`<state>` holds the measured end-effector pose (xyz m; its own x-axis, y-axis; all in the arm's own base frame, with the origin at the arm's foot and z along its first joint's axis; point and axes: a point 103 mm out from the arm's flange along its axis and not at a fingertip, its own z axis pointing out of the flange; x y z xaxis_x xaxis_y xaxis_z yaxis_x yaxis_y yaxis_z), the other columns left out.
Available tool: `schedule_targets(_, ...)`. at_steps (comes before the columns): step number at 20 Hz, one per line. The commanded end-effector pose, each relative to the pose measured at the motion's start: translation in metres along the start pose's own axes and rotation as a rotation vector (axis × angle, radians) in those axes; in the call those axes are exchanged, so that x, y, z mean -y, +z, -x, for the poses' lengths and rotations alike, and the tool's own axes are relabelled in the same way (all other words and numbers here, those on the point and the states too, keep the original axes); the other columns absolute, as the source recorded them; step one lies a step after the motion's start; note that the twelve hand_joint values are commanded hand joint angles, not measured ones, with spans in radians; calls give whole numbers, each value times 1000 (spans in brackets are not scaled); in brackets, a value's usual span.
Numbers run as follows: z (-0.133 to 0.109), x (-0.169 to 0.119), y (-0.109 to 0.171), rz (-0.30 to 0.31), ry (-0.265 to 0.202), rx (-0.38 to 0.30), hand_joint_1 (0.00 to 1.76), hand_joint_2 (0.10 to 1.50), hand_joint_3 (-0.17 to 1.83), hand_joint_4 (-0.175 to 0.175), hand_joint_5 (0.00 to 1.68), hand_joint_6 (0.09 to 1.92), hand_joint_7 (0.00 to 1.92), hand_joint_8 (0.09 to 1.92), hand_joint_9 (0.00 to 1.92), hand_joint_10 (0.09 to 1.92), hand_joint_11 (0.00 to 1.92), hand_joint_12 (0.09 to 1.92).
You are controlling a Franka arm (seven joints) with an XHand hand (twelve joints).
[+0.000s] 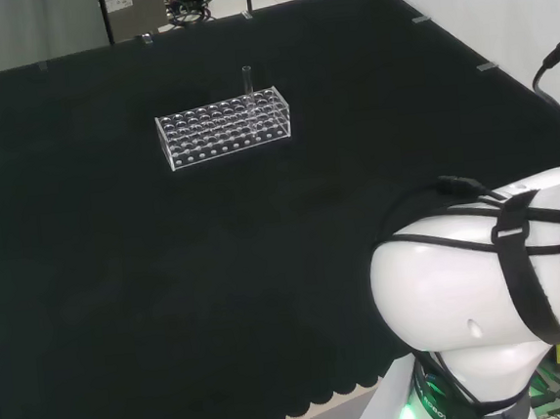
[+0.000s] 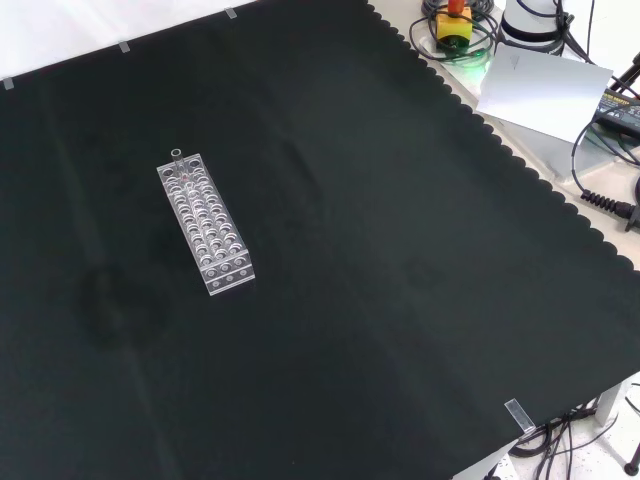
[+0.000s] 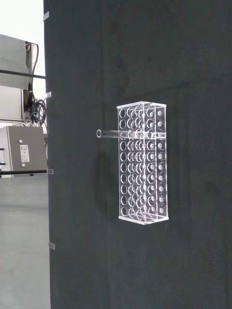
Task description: Pick up the test tube.
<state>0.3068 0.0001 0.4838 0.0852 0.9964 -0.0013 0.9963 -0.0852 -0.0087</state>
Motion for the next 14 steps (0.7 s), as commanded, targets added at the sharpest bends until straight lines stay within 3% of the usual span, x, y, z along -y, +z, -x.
schedule_targets(1, 0, 0, 0, 7, 2, 9, 412, 796, 524, -33, 0, 87, 0, 251, 0, 326, 0, 1065)
schedule_targets(4, 0, -3, 0, -6, 6, 9, 406, 884, 350, -33, 0, 87, 0, 227, 0, 300, 0, 1082)
schedule_targets(14, -9, -52, 11, -47, -37, 29, 420, 937, 240, -39, 13, 87, 0, 393, 0, 458, 0, 1203)
